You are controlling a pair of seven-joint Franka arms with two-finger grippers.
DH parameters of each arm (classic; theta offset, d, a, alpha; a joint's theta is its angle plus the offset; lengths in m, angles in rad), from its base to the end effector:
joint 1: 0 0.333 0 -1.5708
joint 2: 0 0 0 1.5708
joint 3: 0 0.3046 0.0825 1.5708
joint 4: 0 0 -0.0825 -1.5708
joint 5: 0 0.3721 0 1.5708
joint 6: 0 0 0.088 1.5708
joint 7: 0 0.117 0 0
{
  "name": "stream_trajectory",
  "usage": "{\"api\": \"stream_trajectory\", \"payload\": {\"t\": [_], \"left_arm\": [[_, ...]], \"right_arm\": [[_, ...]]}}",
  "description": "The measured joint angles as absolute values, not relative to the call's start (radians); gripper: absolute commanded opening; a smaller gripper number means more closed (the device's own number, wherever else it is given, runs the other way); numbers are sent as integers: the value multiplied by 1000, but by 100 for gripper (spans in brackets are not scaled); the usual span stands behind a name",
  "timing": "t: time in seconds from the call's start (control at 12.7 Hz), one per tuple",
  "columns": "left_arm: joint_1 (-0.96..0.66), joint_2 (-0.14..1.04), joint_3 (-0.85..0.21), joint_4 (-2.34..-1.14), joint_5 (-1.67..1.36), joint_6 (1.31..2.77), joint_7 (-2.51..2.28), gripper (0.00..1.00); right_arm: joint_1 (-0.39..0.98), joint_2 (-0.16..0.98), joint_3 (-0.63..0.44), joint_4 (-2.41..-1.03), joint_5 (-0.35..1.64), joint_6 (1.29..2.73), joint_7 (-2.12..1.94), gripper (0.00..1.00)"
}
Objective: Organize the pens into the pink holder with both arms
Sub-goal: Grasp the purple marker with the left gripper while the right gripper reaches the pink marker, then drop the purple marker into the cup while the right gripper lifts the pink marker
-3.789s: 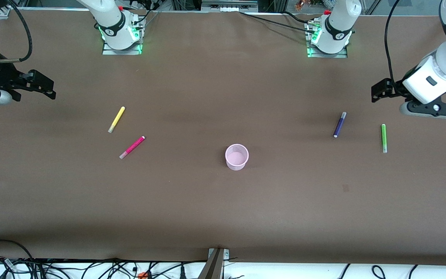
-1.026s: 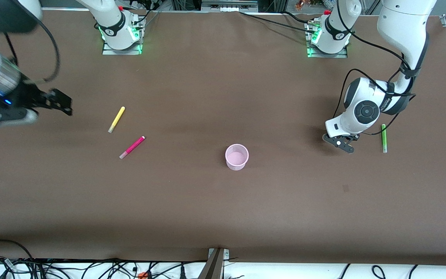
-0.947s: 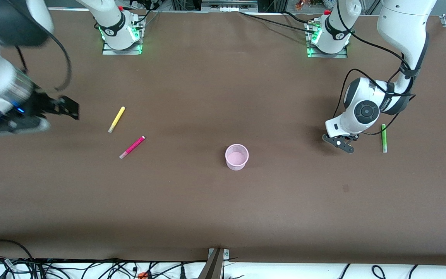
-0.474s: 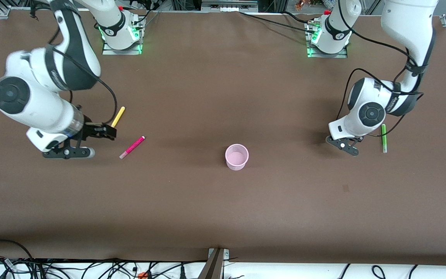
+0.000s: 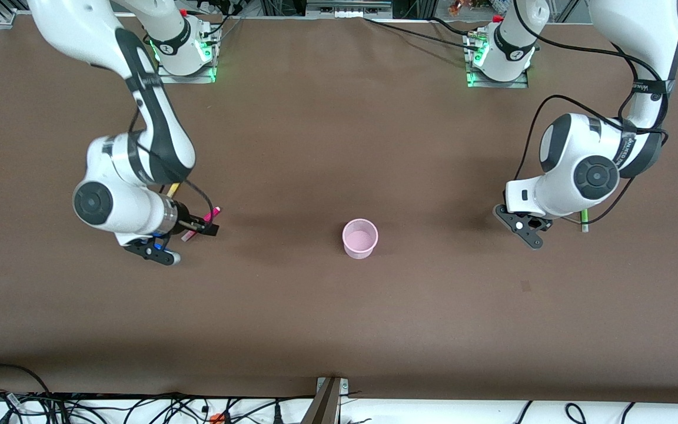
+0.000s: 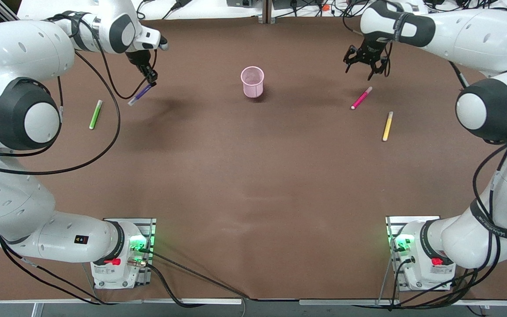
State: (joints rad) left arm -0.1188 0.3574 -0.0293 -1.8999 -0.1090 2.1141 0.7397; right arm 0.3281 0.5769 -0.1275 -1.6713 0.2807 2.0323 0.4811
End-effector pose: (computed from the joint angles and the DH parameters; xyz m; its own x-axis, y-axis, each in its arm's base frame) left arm 0.5873 -0.0930 0.2895 0.6762 -0.7354 -0.0439 -0.7207 -0.6727 0.1678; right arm 0.6216 0.1520 0.2446 0.8838 -0.3891 -0.2598 -0.4108 -0.9111 -0.0329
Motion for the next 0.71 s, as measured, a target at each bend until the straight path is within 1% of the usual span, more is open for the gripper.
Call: {"api": "stream_trajectory", "payload": {"t": [0.16,0.24,0.32,0.39,0.55,0.71], "left_arm": [[-122,397,-31,-1873,-383,2113,907,0],[-125,422,-32,-1865,-518,2113,998,0],[-129,451,-36,-1847,-641,2113,1089,0],[-132,483,-47,-1816,-736,2113,1168,0],[-133,548,-86,-1722,-881,2109,1282,0],[-133,594,-131,-1636,-1021,2087,1343,0]], "right_arm": [[319,638,-131,-1671,304,2047,512,91],[318,656,-131,-1670,309,2051,535,91],[319,668,-130,-1670,309,2050,567,89],[320,676,-129,-1670,309,2049,598,83],[320,688,-128,-1675,309,2042,625,76],[320,692,-128,-1696,309,2041,626,64]]}}
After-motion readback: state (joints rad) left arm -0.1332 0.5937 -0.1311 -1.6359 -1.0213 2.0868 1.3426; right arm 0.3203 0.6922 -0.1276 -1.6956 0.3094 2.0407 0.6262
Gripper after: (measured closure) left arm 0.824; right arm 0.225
